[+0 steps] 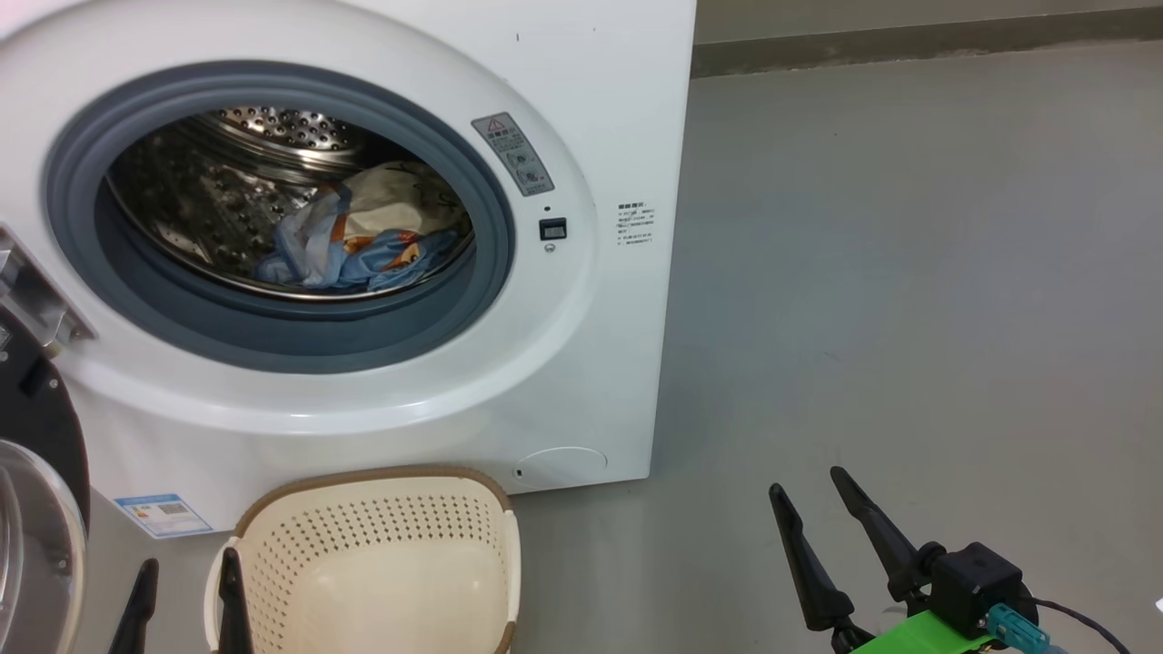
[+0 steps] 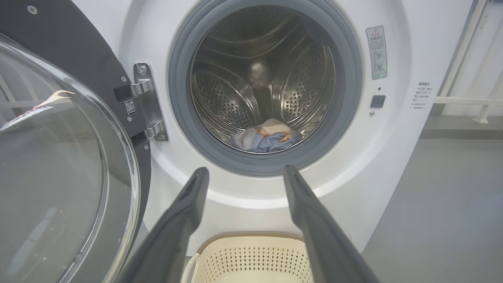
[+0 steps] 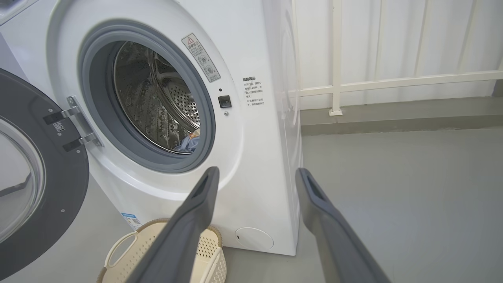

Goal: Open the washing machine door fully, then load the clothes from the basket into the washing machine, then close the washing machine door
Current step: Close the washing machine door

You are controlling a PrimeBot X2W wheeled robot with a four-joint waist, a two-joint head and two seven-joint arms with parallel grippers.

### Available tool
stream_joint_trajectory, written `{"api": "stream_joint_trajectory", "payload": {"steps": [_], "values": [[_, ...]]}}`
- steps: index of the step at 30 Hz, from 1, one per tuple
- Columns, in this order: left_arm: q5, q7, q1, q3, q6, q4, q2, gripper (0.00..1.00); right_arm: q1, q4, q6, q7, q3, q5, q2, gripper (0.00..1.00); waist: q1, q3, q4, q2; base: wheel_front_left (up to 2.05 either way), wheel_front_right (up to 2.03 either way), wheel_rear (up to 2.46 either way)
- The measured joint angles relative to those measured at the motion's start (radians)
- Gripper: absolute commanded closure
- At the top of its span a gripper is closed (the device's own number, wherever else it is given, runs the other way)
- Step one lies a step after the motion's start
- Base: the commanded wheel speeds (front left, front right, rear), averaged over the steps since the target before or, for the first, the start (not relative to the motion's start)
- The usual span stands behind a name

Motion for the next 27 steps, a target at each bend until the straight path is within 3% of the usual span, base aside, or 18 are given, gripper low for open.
{"api": "stream_joint_trajectory", "payload": {"steps": [19,27], "values": [[0.000,0.000,-0.001,0.013,-0.004,0.009,-0.001,0.00,0.000,0.000,0.000,0.000,0.000,-0.001,0.000,0.00,0.0000,0.002,-0.003,0.0000,0.00,0.00,0.00],[0.001,0.000,-0.002,0.019,-0.004,0.012,-0.002,0.00,0.000,0.000,0.000,0.000,-0.003,-0.001,0.000,0.00,0.0000,0.006,-0.003,0.0000,-0.70,0.70,0.00]]}}
